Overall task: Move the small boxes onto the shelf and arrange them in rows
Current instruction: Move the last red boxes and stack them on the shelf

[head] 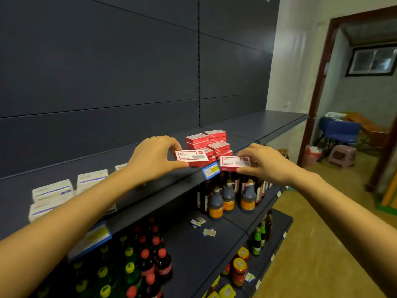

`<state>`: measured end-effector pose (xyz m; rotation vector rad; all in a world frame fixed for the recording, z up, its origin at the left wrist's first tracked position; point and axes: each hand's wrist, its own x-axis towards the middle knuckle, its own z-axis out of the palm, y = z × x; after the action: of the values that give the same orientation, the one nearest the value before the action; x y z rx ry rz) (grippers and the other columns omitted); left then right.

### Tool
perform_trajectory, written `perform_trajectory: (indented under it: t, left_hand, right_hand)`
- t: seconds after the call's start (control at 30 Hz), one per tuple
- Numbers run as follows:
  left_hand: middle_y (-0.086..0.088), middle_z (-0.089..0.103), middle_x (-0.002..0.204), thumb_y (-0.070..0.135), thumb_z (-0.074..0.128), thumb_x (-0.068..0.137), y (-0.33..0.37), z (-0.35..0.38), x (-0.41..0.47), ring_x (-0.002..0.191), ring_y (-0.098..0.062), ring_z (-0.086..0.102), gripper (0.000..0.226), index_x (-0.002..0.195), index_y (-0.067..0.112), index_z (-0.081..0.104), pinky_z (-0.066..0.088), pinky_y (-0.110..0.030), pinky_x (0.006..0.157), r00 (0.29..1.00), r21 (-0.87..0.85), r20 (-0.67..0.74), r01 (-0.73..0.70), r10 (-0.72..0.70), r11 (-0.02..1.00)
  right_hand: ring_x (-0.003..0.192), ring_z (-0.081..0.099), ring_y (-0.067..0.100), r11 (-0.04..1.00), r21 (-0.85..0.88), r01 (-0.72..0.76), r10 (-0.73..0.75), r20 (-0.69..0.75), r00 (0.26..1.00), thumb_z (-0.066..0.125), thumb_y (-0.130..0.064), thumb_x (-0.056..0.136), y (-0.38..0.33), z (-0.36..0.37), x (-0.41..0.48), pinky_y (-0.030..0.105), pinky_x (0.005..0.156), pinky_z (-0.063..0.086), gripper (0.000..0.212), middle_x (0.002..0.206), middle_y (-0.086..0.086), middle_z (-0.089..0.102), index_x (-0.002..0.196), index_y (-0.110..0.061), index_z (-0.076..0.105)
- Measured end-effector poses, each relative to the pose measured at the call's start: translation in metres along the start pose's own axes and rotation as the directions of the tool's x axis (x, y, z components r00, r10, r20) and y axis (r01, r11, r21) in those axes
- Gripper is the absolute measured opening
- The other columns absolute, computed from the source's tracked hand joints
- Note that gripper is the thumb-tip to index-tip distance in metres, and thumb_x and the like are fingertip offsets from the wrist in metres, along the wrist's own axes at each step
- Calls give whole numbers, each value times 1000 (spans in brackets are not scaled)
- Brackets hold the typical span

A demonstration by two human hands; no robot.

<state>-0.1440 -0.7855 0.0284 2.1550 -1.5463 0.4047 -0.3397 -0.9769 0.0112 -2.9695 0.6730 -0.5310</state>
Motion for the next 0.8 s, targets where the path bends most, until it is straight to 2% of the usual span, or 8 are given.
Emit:
perform_trajectory:
  t: [0.07, 0.13, 0.27, 0.4, 0.57, 0.67, 0.8]
  left_hand:
    - [3, 65, 108, 50, 69, 71, 7, 19, 25, 88, -11, 55, 45, 102, 18, 62, 50, -34, 75, 999, 14, 5, 50, -50, 999]
    - [3, 65, 108, 49, 69, 72, 13, 31, 43, 85, -9, 53, 44, 103, 18, 62, 48, -31, 73, 996, 25, -12, 92, -92, 995]
    - [5, 65, 106, 48, 69, 73, 11, 47, 56, 68, -4, 44, 42, 102, 20, 63, 35, -25, 63, 989, 31, -39, 147, -146, 989]
    - [8, 64, 107, 46, 70, 73, 16, 65, 77, 60, 0, 41, 39, 103, 21, 63, 34, -26, 64, 958, 17, -71, 280, -278, 960]
    - [5, 65, 105, 43, 70, 74, 23, 86, 91, 64, -2, 47, 40, 104, 18, 62, 41, -24, 69, 912, -29, -38, 407, -408, 913]
    - [7, 64, 103, 42, 71, 74, 24, 93, 91, 63, 0, 47, 39, 103, 19, 60, 42, -24, 70, 878, -54, -77, 470, -473, 881]
    - [8, 63, 110, 43, 66, 78, 30, 99, 90, 79, -5, 48, 41, 111, 21, 56, 42, -23, 73, 851, 34, -120, 518, -511, 855]
  right_hand:
    - [102, 52, 16, 999, 35, 33, -34, 13, 999, 58, -45, 85, 27, 1, 23, 27, 79, 42, 49, 121, 1, 52, 127, -22, 51]
    - [104, 51, 16, 997, 53, 58, -61, 54, 997, 59, -44, 85, 47, 4, 42, 30, 83, 45, 49, 122, 1, 51, 127, -22, 51]
    - [101, 51, 15, 984, 144, 106, -110, 19, 994, 60, -43, 84, 67, 12, 73, 32, 90, 45, 50, 120, 0, 48, 129, -21, 51]
    - [100, 54, 18, 958, 190, 214, -220, 14, 975, 60, -43, 85, 88, 17, 112, 30, 88, 43, 50, 119, 0, 49, 129, -19, 51]
    - [99, 53, 16, 919, 226, 323, -338, 31, 940, 58, -43, 86, 103, 25, 144, 30, 88, 43, 49, 120, -2, 48, 129, -21, 51]
    - [95, 50, 13, 893, 226, 391, -406, 23, 914, 57, -44, 87, 107, 30, 157, 28, 85, 42, 49, 123, -3, 48, 130, -21, 49]
    - [100, 51, 14, 874, 192, 447, -453, -12, 891, 55, -45, 87, 109, 37, 167, 27, 79, 40, 49, 125, -2, 50, 129, -22, 45]
